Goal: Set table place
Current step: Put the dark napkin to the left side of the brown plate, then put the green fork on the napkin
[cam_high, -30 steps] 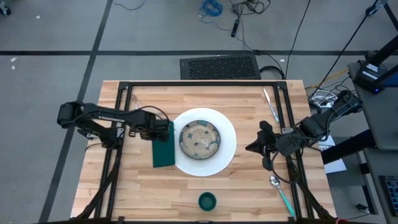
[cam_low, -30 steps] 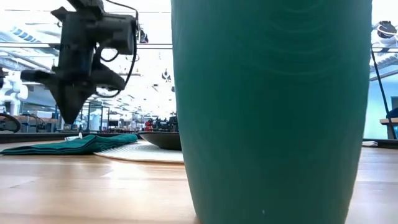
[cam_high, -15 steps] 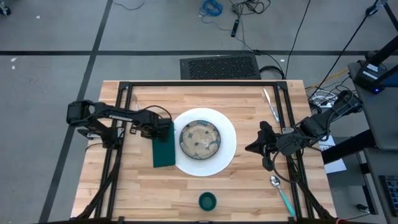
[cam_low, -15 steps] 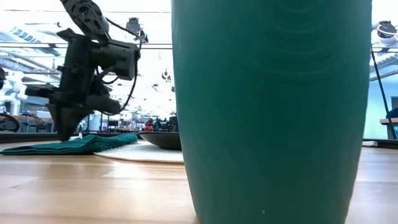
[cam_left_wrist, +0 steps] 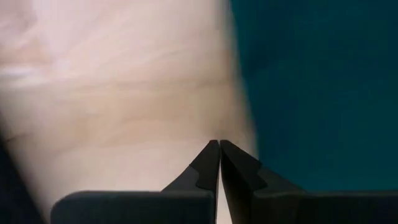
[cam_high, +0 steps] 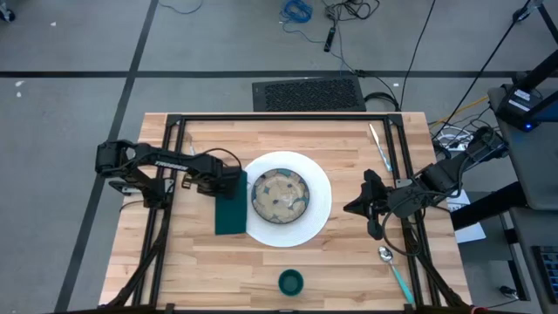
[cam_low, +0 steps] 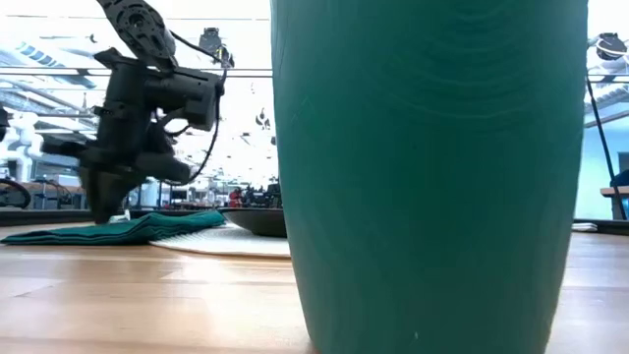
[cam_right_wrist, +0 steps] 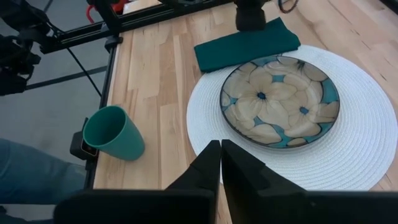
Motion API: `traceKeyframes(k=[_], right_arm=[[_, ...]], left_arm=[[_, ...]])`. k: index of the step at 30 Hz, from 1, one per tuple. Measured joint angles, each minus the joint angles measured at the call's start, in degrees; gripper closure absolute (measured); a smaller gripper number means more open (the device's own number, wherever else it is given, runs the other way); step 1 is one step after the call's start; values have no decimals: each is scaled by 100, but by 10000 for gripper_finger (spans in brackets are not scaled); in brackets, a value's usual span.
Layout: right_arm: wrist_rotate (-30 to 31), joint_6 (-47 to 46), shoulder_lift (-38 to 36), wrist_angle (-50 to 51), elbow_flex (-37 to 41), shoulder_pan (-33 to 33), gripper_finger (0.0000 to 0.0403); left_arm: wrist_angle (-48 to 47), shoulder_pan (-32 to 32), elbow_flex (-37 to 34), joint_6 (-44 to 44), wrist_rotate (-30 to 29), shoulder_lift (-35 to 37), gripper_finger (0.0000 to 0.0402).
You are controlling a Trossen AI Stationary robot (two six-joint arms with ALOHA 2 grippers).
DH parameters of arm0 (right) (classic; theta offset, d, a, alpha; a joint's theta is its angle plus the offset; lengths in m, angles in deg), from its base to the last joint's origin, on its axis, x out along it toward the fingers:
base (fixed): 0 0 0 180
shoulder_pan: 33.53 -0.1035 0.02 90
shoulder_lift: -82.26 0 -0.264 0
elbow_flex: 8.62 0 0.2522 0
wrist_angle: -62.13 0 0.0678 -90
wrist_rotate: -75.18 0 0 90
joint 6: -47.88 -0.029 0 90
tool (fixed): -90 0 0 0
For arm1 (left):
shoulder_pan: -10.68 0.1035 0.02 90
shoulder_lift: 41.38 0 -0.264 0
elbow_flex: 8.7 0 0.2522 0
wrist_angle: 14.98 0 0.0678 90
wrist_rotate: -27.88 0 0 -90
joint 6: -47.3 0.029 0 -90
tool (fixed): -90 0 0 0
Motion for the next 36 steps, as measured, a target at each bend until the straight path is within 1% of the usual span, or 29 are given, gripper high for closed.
traceKeyframes(k=[3,6,8,11,14,17,21,25,28,31,34,36], right_arm=[[0,0,0,5,0,0,403],[-1,-60,0,2,0,0,403],[-2,-63,2,6,0,0,403],[0,-59,2,7,0,0,403],[24,-49,0,4,0,0,403],[29,71,0,5,0,2,403],[29,307,0,5,0,69,403],[17,400,0,-86,0,246,403],[8,442,-2,-219,0,324,403],[-7,510,-2,-371,0,355,403],[-28,518,-2,-531,0,354,403],[-28,515,-2,-565,-2,354,403]], left_arm=[[-561,0,165,31,15,86,401],[-1401,-154,581,551,172,303,401],[-1811,-407,895,529,275,477,401],[-2007,-756,1292,206,330,784,401],[-2238,-790,1528,92,51,1085,401],[-2391,-266,1663,159,-40,1554,401],[-2390,814,1705,567,60,2133,401],[-2462,1728,1707,494,92,2350,402],[-2427,2163,1707,675,-96,2247,401],[-2274,2522,1707,1071,-155,1925,392],[-2142,2880,1707,1660,-266,1536,367],[-2029,3132,1687,1795,-534,1284,345]])
